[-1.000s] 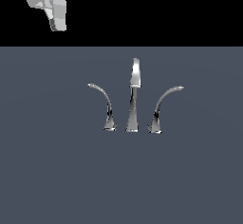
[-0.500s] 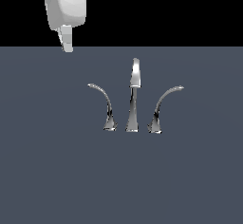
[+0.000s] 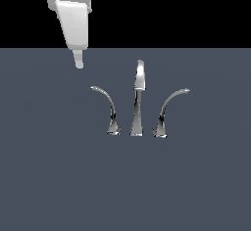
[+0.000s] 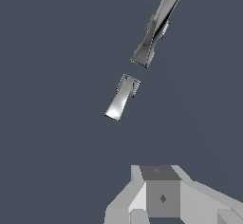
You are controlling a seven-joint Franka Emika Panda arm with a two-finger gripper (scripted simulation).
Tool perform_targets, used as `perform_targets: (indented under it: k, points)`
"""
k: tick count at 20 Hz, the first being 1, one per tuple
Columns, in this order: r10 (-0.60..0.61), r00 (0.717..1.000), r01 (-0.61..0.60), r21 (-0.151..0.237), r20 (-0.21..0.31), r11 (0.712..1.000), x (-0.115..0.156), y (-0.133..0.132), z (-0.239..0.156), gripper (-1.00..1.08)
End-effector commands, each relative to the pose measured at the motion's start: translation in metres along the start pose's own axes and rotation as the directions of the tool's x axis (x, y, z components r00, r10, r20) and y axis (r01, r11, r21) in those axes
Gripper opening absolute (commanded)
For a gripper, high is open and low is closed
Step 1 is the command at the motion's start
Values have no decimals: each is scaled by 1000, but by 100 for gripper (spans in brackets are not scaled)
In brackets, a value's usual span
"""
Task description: Turn on the faucet by rotating a designated handle.
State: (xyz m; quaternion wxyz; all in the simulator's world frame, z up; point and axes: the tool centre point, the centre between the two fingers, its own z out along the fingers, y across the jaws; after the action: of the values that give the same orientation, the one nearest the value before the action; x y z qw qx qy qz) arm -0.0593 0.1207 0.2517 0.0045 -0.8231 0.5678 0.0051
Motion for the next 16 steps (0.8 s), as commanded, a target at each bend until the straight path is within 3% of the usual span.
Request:
perform_targets:
  k: [1,7,16]
  points:
    - [52,999,-52,1,-1,999,5,-9,9,-100]
    - [178,984,-178,2,-5,984,21,-28,32,-100]
    - [348,937,-348,3,-11,938,48,-51,63,-100]
